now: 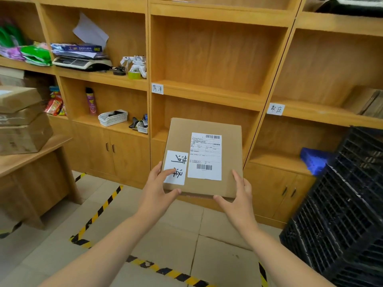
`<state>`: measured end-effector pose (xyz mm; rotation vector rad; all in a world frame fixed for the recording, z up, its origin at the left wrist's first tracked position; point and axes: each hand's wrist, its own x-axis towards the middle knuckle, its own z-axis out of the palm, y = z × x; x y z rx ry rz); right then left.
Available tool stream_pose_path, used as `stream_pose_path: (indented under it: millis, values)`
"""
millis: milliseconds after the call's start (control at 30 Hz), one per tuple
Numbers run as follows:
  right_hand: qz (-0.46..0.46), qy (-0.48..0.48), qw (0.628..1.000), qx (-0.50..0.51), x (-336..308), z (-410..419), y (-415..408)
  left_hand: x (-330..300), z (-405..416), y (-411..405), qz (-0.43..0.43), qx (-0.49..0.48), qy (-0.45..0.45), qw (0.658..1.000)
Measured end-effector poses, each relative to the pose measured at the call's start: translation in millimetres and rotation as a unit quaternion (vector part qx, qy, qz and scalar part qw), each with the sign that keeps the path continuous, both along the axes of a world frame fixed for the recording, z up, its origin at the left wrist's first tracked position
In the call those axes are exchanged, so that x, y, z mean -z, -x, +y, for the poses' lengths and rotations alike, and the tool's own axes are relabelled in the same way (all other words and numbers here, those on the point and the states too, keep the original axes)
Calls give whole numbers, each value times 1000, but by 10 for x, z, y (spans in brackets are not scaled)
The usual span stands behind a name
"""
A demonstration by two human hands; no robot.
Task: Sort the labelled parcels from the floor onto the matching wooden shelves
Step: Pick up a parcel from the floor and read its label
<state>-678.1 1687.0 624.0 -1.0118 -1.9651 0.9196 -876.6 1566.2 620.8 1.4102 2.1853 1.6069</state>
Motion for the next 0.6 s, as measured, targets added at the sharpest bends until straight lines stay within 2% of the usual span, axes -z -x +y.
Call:
stream_pose_path:
  millis: [367, 600]
  values:
    - [31, -4, 998, -48, -57, 1524, 1409, -192, 1298, 1229, 41, -88, 22, 995]
    - [4, -23, 996, -81, -82, 2282, 2248, -148, 1924, 1920, 10, -139, 20, 990]
